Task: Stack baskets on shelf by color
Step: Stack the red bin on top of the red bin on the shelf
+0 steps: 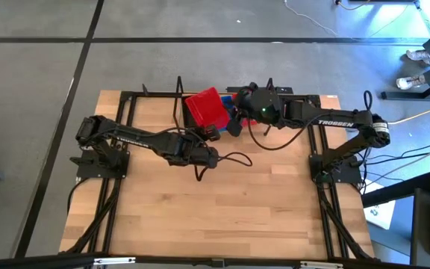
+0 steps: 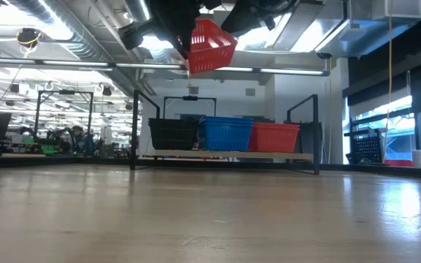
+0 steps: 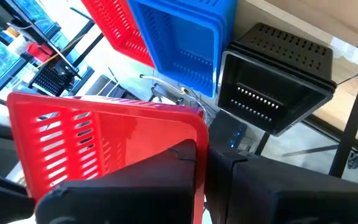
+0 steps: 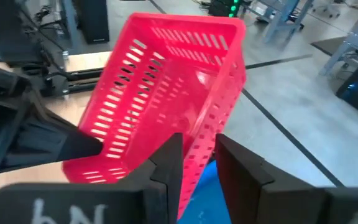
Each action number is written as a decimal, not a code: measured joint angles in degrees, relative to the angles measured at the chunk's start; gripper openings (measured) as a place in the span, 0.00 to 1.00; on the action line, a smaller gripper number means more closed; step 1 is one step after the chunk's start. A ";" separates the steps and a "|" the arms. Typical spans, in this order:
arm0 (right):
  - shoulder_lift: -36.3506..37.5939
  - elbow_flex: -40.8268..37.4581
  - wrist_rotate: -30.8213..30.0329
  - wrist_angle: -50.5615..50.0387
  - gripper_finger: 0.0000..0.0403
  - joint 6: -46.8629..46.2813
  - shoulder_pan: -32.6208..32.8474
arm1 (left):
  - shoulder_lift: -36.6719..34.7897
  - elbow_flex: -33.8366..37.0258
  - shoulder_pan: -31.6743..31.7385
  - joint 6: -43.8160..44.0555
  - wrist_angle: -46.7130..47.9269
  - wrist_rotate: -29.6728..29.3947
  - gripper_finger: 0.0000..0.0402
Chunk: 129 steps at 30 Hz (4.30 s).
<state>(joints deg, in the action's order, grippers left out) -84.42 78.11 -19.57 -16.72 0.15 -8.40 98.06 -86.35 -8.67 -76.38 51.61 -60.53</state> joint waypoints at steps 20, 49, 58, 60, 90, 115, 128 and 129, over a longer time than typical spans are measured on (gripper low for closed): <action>0.04 0.00 3.07 -1.91 0.23 -3.11 -1.93 | -0.02 0.02 -0.35 -5.25 -8.21 0.00 0.00; 0.02 0.07 3.38 -2.44 0.01 -2.69 -2.10 | -0.02 0.02 0.02 1.27 -10.57 4.98 0.07; 0.02 0.07 4.51 -2.43 0.01 -2.98 -2.15 | -0.02 0.02 0.27 1.47 -11.80 4.75 0.07; 0.02 0.07 4.52 -2.37 0.02 -3.01 -2.15 | -0.02 0.02 0.25 0.74 -11.80 3.65 0.07; 0.24 -0.04 5.22 -2.72 0.02 -2.67 -2.10 | -0.04 -0.02 0.02 4.11 -14.32 8.16 0.07; 0.26 0.07 3.89 -2.02 0.02 -2.77 -2.54 | -0.04 -0.02 -0.02 3.87 -13.94 -0.89 0.07; 0.26 0.07 4.21 -2.37 0.02 -2.91 -2.85 | -0.04 -0.02 0.37 0.15 -13.55 0.11 0.07; 0.26 0.07 4.21 -2.40 0.02 -2.91 -2.85 | -0.04 -0.02 0.37 -0.29 -13.55 0.25 0.07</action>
<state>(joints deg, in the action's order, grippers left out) -84.16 78.17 -15.35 -19.11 -2.76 -11.25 98.02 -86.37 -8.29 -76.67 38.06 -60.28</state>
